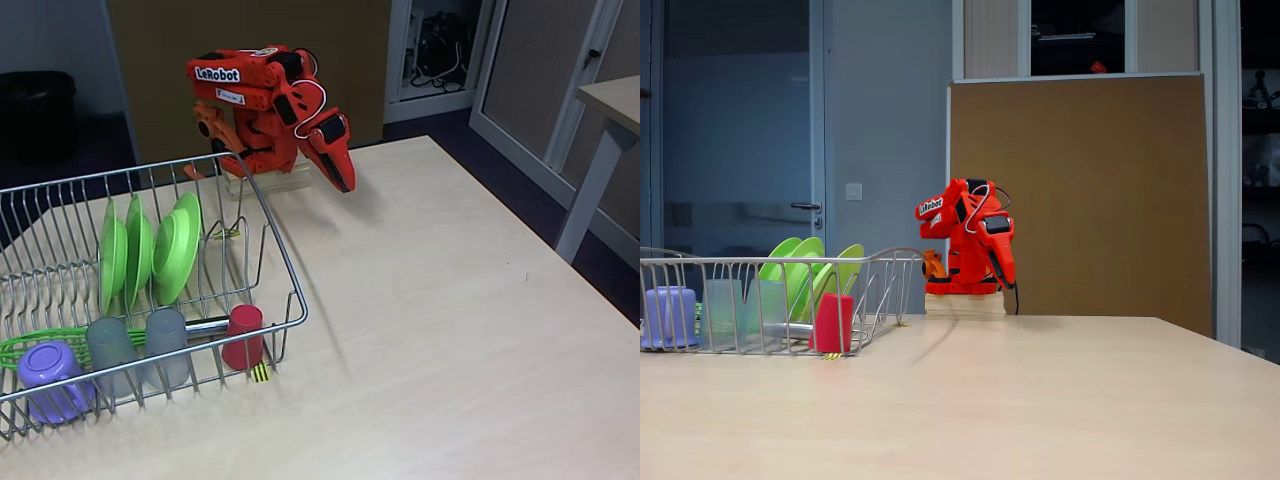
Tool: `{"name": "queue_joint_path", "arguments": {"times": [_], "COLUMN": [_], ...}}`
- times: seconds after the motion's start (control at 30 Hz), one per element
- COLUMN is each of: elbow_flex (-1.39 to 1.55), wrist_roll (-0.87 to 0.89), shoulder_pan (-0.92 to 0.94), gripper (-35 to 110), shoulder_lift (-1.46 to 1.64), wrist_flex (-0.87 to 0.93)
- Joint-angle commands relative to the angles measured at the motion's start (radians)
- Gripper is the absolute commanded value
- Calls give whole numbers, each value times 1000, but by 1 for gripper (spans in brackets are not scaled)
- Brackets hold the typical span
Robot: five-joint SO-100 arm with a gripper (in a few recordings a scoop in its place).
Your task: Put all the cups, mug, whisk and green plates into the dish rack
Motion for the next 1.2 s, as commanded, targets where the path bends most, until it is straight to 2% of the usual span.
{"name": "queue_joint_path", "arguments": {"times": [0.0,1.17], "elbow_flex": [6,5], "wrist_roll": [-15,-29], "shoulder_pan": [-35,-52], "gripper": [0,0], "shoulder_lift": [35,52], "wrist_flex": [26,38]}}
